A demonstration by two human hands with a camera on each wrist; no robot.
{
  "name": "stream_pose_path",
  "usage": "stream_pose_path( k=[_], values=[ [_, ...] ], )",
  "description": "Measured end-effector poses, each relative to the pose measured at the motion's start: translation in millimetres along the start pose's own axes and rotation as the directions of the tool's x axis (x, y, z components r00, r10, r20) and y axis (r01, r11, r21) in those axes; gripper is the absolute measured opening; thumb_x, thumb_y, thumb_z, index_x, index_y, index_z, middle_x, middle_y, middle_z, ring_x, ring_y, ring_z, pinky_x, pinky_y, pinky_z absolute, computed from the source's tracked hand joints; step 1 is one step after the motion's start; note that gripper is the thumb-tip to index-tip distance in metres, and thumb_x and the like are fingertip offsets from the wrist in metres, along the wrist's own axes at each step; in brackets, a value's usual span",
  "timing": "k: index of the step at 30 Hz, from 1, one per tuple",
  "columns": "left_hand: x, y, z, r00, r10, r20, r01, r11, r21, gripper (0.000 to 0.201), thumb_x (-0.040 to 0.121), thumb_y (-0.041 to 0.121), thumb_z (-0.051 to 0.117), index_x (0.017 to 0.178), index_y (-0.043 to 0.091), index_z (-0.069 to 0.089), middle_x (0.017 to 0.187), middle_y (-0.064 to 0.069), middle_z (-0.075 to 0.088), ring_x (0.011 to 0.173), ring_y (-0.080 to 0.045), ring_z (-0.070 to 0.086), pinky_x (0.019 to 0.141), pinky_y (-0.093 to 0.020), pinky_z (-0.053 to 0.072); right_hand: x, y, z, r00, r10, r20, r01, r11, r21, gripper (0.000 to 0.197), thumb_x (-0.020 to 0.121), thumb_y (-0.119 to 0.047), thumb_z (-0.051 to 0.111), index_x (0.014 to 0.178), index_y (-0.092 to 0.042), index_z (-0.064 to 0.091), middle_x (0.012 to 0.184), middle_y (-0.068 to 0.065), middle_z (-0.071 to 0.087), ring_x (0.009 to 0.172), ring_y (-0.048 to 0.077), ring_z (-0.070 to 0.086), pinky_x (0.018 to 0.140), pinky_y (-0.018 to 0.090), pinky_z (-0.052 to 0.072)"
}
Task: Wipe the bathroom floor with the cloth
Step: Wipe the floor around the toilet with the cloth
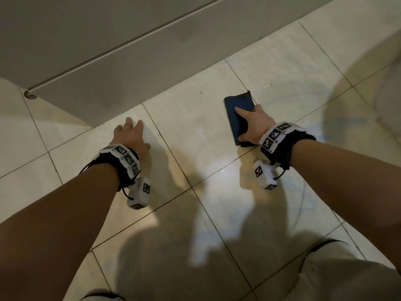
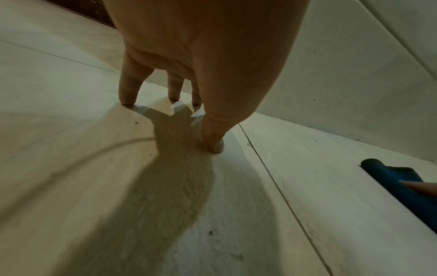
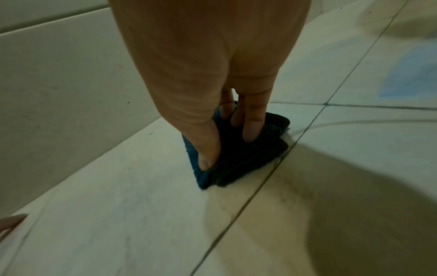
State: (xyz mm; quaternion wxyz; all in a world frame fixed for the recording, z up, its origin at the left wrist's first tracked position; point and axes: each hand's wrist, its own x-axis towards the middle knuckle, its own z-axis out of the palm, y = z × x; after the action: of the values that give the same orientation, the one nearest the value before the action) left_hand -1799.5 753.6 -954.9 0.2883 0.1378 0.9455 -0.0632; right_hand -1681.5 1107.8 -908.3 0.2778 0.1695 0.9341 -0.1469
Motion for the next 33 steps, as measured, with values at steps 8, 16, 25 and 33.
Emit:
stream_pose_path(
  k=[8,16,25,33],
  values=[
    [-4.7,1.4,-4.7,1.000,0.001,0.016,-0.001,1.000,-0.014,0.082,0.091,0.046,0.057,0.154,0.020,0.011,0.161,-0.012,0.003,0.142,-0.043,0.020,0.114,-0.049,0.030,-26.6,-63.3,34.8,0.986,-0.160,0.038,0.161,0.986,-0.039,0.100,0.081,-0.033,0.078,0.157,-0.030,0.014,0.143,0.016,0.026,0.112,0.034,0.054,0.097,0.039,0.049],
    [-13.1,-6.5,-10.8,0.998,0.042,0.042,-0.042,0.999,-0.008,0.092,0.086,0.041,0.067,0.154,0.025,0.007,0.162,-0.005,0.002,0.144,-0.041,0.015,0.114,-0.051,0.031,-60.7,-160.5,89.6,0.927,-0.322,0.195,0.343,0.935,-0.088,0.097,0.087,-0.028,0.072,0.158,-0.027,0.005,0.146,0.016,0.019,0.110,0.036,0.052,0.088,0.040,0.052],
    [-15.2,-6.7,-11.9,0.998,0.049,0.035,-0.048,0.998,-0.032,0.095,0.083,0.041,0.068,0.154,0.026,0.007,0.162,-0.005,0.002,0.144,-0.041,0.014,0.113,-0.050,0.031,-77.9,-171.9,97.1,0.906,-0.344,0.248,0.388,0.908,-0.156,0.102,0.086,-0.017,0.072,0.158,-0.018,0.000,0.145,0.017,0.020,0.117,0.035,0.044,0.087,0.043,0.050],
    [-19.7,-1.3,-18.0,0.998,0.019,0.058,-0.016,0.999,-0.052,0.091,0.086,0.034,0.066,0.155,0.026,0.008,0.161,-0.003,0.004,0.144,-0.039,0.013,0.111,-0.052,0.034,-56.8,-112.3,64.1,0.943,-0.301,0.143,0.327,0.917,-0.226,0.102,0.082,-0.024,0.076,0.157,-0.024,0.007,0.140,0.015,0.029,0.114,0.033,0.048,0.084,0.041,0.051]
  ],
)
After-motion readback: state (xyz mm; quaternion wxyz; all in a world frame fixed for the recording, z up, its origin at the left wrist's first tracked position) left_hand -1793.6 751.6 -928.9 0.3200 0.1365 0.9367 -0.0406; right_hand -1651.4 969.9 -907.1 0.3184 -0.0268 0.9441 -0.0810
